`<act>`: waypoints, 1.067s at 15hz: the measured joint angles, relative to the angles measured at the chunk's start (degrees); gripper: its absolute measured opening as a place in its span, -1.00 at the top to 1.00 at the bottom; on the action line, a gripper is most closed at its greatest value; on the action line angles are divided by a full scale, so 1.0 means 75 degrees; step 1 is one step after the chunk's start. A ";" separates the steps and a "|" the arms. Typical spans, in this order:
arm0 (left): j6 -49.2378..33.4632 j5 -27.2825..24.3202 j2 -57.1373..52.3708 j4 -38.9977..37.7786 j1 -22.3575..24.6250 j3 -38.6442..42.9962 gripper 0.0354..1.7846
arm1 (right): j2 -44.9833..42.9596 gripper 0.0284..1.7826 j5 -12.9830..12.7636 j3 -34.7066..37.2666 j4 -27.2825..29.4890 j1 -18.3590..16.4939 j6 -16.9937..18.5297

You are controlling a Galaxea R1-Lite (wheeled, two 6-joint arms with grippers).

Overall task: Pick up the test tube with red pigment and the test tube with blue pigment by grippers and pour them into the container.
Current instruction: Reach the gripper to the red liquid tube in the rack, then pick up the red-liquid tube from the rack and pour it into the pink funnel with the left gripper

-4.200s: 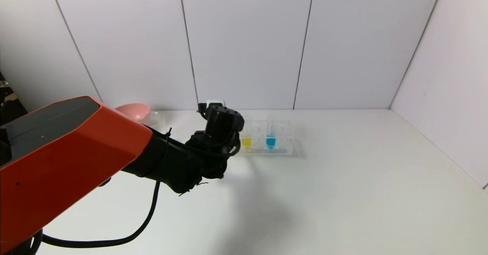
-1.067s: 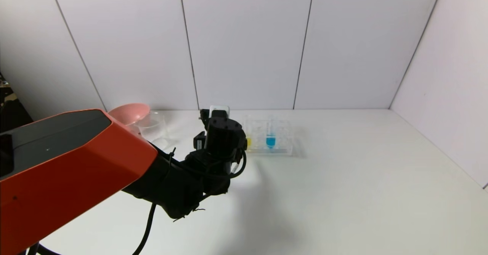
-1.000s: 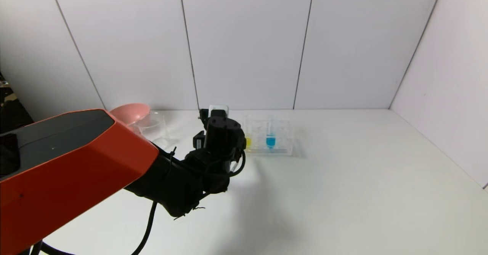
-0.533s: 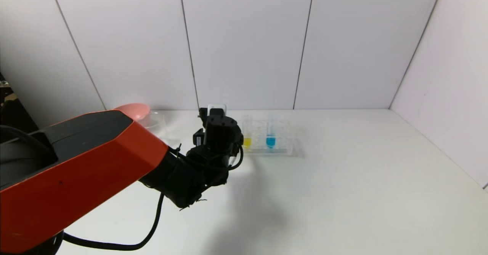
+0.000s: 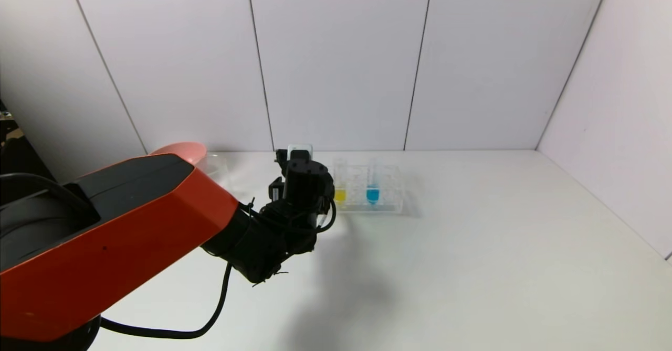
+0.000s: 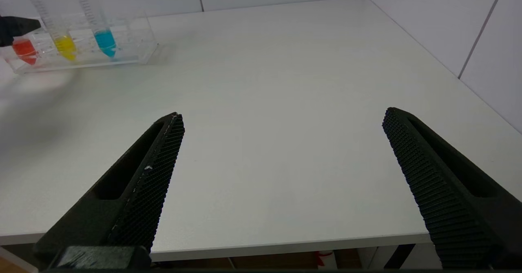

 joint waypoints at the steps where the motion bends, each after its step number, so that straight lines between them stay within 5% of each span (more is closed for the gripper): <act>1: 0.0000 0.0000 0.0003 0.0003 0.0000 -0.0011 -0.73 | 0.0000 -0.99 -0.0003 0.0000 0.0000 0.0000 0.0000; 9: -0.0011 -0.0007 0.0117 -0.0011 0.0052 -0.0166 0.50 | 0.0000 -0.99 -0.0003 0.0000 0.0003 0.0000 0.0000; 16: -0.0016 0.0000 0.0128 -0.0002 0.0055 -0.0187 0.54 | 0.0000 -0.99 0.0000 0.0000 0.0003 0.0000 0.0000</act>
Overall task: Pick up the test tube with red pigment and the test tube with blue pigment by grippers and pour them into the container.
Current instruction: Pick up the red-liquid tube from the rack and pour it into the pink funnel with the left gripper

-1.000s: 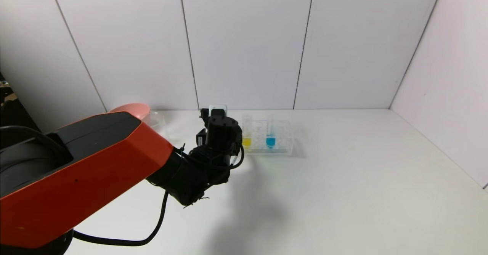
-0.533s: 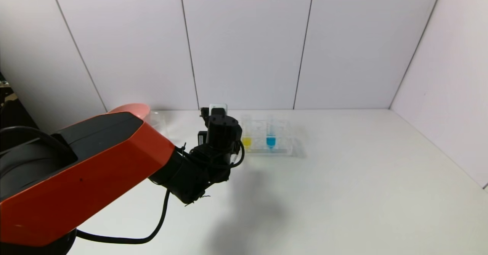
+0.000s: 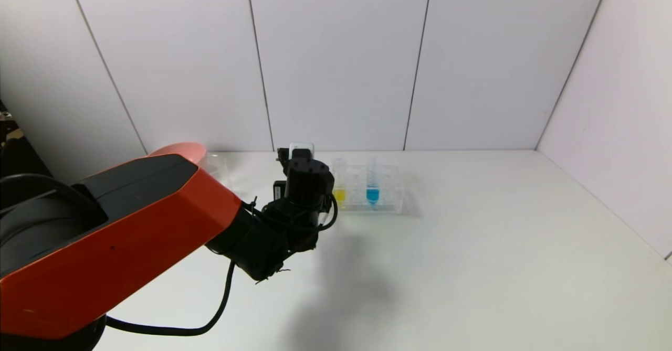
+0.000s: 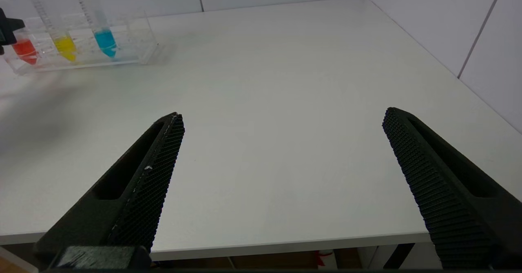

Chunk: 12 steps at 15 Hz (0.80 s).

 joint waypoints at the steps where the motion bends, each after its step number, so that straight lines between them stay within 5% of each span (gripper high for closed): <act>1: 0.0008 0.0000 -0.0011 0.0008 -0.0003 0.0003 0.54 | 0.0000 -0.99 0.0002 0.0000 -0.0003 0.0000 0.0000; 12: 0.0468 0.0055 -0.0816 0.0008 -0.0096 0.0109 0.54 | 0.0000 -0.99 0.0000 0.0000 -0.0003 0.0000 0.0000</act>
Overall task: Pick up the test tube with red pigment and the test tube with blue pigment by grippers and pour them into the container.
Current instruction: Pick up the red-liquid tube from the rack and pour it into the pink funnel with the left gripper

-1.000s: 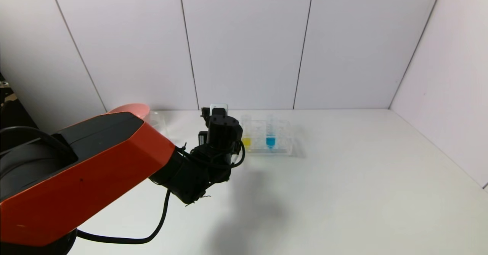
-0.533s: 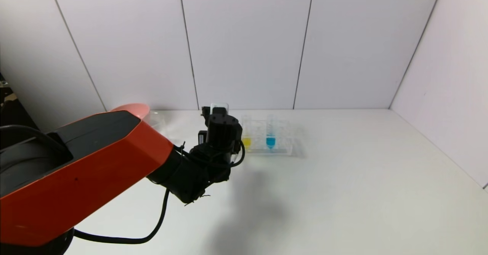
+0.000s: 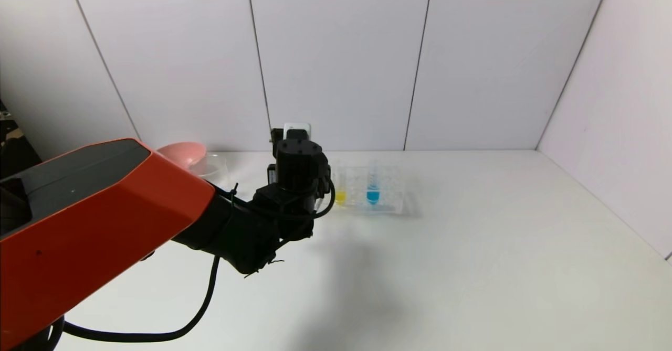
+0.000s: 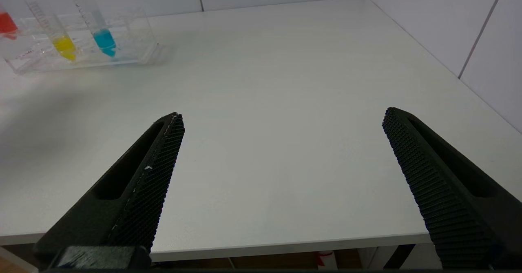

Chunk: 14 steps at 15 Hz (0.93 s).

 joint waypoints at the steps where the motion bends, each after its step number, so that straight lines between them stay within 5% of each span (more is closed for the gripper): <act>1: 0.0015 0.0002 -0.0041 0.0000 0.0000 0.0000 0.54 | 0.0000 -0.99 0.0000 0.0000 0.0000 0.0000 0.0003; 9: 0.0488 -0.0319 -0.0930 0.0302 0.0023 0.0031 0.54 | 0.0000 -0.99 0.0002 0.0000 0.0000 0.0000 0.0000; 14: 0.0601 -0.2303 -0.2404 0.1666 0.0449 0.0879 0.54 | 0.0000 -0.99 0.0000 0.0000 0.0000 0.0000 0.0000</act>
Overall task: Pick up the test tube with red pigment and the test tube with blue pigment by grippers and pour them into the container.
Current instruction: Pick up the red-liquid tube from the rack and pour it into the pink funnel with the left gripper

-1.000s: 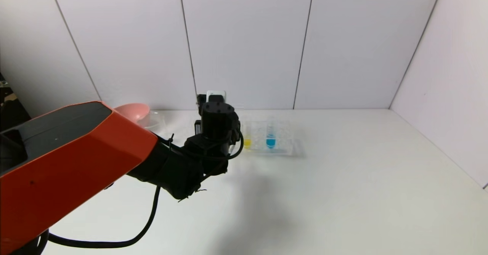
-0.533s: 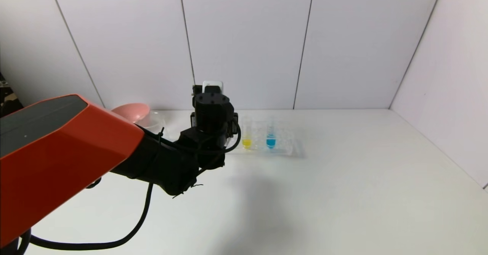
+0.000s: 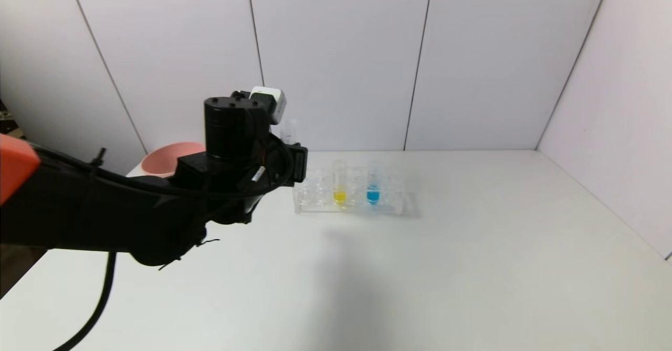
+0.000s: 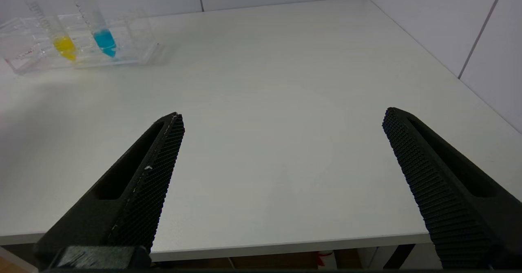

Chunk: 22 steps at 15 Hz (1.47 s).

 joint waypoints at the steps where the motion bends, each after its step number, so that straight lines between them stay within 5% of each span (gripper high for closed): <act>1: 0.0046 -0.0600 -0.0346 0.0275 0.0257 0.0245 0.54 | 0.0000 -0.99 0.0000 0.0000 0.0000 0.0000 0.0000; 8: 0.0863 -0.5001 -0.2160 0.0709 0.3483 0.1760 0.54 | 0.0000 -0.99 0.0000 0.0000 0.0000 0.0000 0.0007; 15: 0.1881 -0.8816 -0.2290 0.0718 0.6684 0.2245 0.54 | 0.0000 -0.99 0.0000 0.0000 0.0000 0.0000 0.0003; 19: 0.2193 -0.8919 -0.1577 0.0855 0.7007 0.1577 0.54 | 0.0000 -0.99 0.0002 0.0000 0.0000 0.0000 0.0000; 22: 0.2443 -0.8790 -0.1078 0.2017 0.7025 0.0356 0.54 | 0.0000 -0.99 0.0000 0.0000 0.0000 0.0000 0.0003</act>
